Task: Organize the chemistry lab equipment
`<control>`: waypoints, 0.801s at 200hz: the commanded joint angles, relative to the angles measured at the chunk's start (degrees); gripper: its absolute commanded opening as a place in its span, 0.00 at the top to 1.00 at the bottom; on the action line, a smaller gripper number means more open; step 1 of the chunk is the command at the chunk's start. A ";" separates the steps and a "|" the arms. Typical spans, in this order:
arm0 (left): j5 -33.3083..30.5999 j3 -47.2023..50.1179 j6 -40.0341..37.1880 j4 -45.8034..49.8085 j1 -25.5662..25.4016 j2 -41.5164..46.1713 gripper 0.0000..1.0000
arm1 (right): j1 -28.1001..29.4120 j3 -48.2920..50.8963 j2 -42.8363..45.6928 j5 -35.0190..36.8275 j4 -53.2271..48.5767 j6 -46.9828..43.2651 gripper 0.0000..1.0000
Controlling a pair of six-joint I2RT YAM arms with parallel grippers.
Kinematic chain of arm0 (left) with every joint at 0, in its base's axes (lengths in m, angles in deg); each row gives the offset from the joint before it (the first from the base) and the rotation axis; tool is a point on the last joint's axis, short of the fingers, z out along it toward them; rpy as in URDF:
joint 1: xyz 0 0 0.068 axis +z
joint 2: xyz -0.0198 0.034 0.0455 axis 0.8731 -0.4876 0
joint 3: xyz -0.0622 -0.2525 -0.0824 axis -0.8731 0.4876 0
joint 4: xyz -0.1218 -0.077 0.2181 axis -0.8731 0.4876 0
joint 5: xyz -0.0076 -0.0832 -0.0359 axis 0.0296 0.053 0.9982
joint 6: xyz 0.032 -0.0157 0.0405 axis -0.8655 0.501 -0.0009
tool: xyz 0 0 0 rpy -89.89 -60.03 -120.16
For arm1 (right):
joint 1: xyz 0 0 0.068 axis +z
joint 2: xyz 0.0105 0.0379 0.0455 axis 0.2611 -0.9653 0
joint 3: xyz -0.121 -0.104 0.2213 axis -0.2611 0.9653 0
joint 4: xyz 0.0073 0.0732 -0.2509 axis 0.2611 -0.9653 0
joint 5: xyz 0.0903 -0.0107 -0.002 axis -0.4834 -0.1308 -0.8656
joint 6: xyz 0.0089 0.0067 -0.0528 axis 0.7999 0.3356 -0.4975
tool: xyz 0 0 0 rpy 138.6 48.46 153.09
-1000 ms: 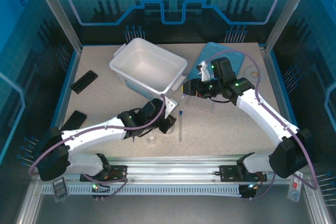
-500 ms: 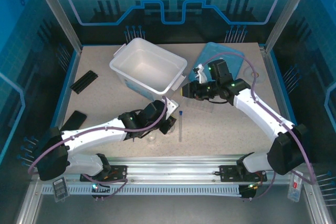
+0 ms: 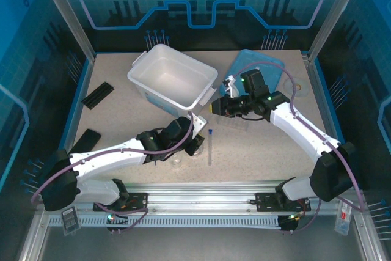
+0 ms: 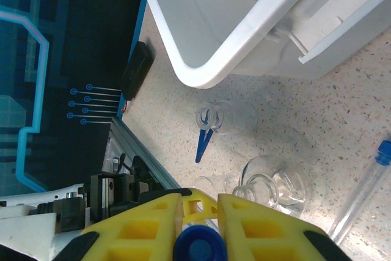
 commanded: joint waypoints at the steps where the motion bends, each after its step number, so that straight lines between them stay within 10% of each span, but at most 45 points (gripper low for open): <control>1: -1.03 -1.61 -1.66 -0.55 -0.60 1.08 0.87 | 0.26 -1.26 -0.51 -2.76 -0.81 -0.53 0.82; 57: -2.61 -2.18 -0.30 0.11 -0.52 0.51 0.72 | -0.80 -2.36 0.65 -0.46 -3.16 -1.57 0.84; 75: -2.59 -2.53 0.24 0.23 -0.51 0.59 0.53 | -0.78 -3.01 1.22 2.14 -4.96 -2.64 0.84; 160: -2.62 -1.75 4.33 -0.51 -0.36 2.18 0.36 | -0.88 -2.97 6.96 20.47 -9.48 -4.83 0.84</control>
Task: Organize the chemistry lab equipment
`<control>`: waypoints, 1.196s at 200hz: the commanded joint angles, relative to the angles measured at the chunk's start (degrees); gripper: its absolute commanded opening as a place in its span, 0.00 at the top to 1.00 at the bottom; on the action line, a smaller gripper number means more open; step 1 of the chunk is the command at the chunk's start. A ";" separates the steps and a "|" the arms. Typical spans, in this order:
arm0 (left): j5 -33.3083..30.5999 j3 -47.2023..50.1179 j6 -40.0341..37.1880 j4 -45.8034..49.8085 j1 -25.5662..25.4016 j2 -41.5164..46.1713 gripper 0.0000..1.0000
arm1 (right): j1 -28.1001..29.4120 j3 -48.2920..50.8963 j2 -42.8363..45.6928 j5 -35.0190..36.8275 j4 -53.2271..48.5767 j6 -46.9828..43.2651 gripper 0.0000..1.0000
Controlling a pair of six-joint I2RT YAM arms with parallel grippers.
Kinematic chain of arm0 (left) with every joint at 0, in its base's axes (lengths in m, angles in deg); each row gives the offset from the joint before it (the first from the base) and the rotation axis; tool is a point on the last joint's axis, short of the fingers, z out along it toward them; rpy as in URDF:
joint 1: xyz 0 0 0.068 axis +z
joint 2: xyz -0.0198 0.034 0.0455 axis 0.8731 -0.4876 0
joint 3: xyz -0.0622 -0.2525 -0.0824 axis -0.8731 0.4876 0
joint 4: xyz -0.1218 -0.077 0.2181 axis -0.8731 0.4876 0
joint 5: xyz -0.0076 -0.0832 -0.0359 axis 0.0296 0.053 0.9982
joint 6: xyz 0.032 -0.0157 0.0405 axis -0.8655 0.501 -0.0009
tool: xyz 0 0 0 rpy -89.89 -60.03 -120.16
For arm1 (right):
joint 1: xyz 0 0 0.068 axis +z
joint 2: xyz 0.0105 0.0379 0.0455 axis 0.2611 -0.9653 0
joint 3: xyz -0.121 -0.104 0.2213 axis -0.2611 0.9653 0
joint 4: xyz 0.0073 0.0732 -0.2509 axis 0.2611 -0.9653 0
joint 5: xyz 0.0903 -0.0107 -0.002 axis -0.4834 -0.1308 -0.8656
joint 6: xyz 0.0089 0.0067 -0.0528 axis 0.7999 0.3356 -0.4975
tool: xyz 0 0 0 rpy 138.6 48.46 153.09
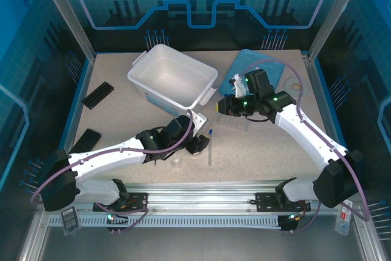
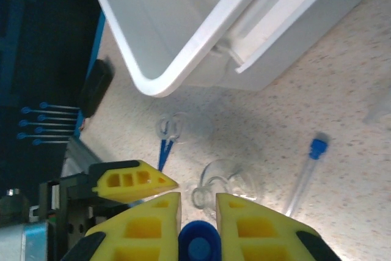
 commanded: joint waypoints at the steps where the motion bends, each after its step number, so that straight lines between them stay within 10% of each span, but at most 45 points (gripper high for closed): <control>1: -0.96 -0.31 2.26 -0.55 -0.09 1.94 0.36 | -0.37 -1.57 2.96 8.89 -2.99 -1.55 0.84; 109: -3.92 0.84 5.66 1.22 0.85 3.91 0.31 | 12.97 -0.77 5.96 47.44 -0.07 -5.62 0.84; 239: -4.91 2.06 6.99 2.81 1.41 5.93 0.29 | 14.17 4.94 -0.27 56.03 9.88 -5.95 0.83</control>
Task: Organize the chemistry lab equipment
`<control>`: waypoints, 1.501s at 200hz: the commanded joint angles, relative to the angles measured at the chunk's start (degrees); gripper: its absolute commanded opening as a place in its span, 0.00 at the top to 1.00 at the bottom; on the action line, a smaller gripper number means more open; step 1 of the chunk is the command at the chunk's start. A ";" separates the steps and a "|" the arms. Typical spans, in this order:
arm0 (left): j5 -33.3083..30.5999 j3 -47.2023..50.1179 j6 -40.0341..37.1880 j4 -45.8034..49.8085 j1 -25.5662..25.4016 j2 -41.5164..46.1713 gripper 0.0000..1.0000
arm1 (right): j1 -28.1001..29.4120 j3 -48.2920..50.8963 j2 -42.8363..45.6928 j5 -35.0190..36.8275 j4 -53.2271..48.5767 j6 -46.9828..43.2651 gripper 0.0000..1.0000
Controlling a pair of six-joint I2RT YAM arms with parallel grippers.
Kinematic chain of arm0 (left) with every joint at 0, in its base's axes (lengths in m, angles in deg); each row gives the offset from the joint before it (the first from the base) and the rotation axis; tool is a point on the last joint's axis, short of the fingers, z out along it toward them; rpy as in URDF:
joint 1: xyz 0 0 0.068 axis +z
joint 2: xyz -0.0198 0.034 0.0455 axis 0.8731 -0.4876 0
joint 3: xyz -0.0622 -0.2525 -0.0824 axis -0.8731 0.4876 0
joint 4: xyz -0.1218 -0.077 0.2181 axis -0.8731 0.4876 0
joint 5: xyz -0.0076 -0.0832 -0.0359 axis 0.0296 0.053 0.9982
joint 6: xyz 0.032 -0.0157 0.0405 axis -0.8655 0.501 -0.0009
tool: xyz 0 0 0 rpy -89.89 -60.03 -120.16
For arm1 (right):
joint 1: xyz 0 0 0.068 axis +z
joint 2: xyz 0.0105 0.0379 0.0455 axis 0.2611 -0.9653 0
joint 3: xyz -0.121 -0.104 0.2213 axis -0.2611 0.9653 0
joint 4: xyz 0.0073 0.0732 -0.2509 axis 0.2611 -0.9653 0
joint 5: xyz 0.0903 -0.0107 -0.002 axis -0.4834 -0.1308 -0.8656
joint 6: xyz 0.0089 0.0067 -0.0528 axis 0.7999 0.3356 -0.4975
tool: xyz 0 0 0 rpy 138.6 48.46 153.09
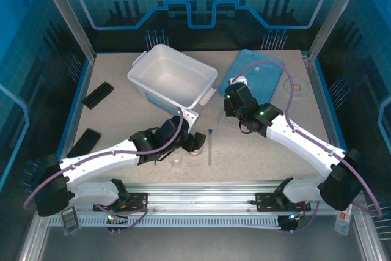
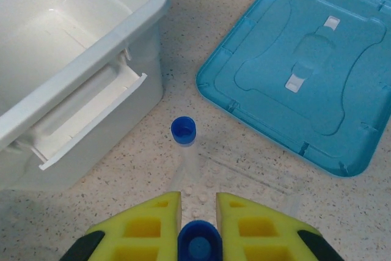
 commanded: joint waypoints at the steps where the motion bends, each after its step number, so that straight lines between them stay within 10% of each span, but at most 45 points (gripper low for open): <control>1: -1.02 0.58 0.88 1.13 0.60 1.74 0.29 | 0.13 0.56 -1.15 1.89 3.03 -0.15 0.83; 300: 0.56 1.11 0.71 0.33 2.10 1.11 0.28 | -1.63 3.13 -6.84 -1.30 6.85 1.16 0.82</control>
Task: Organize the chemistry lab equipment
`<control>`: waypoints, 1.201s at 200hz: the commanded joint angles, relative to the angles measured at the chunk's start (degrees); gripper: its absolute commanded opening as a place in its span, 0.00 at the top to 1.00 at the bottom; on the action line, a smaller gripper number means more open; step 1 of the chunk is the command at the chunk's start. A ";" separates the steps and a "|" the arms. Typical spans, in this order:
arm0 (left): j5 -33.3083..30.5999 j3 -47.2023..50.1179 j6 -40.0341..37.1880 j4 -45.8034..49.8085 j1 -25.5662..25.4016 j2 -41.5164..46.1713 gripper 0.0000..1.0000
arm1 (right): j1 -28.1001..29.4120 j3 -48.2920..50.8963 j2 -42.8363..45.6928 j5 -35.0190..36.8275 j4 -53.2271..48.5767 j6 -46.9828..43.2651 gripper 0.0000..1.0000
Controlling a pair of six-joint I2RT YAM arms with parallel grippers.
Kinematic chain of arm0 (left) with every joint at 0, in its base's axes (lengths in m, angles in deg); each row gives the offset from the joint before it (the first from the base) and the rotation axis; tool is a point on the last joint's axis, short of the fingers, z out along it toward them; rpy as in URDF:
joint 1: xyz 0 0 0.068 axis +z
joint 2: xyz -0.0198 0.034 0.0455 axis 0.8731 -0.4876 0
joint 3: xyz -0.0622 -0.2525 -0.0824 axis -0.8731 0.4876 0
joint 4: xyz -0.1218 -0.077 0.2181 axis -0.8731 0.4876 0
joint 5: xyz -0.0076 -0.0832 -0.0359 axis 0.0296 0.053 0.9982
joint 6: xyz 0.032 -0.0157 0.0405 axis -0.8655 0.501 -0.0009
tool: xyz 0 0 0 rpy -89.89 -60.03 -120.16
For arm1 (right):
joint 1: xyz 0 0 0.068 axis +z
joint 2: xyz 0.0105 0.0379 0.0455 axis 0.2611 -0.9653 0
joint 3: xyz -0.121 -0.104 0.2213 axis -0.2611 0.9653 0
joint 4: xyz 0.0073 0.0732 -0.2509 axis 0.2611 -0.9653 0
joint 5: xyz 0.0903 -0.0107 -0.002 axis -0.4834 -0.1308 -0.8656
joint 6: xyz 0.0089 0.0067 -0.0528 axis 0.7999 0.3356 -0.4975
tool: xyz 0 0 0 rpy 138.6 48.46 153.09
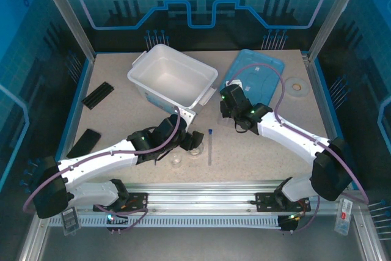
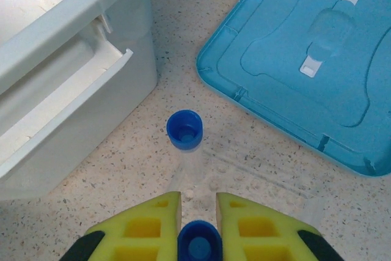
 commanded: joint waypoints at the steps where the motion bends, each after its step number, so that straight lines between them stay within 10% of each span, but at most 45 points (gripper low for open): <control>1: 0.52 0.56 0.71 -0.17 0.53 0.38 0.28 | -0.34 0.56 -1.05 0.00 1.15 0.66 0.82; 240: -1.83 2.28 2.64 1.42 2.93 3.16 0.28 | 8.39 -0.74 9.95 -1.04 -12.20 5.43 0.66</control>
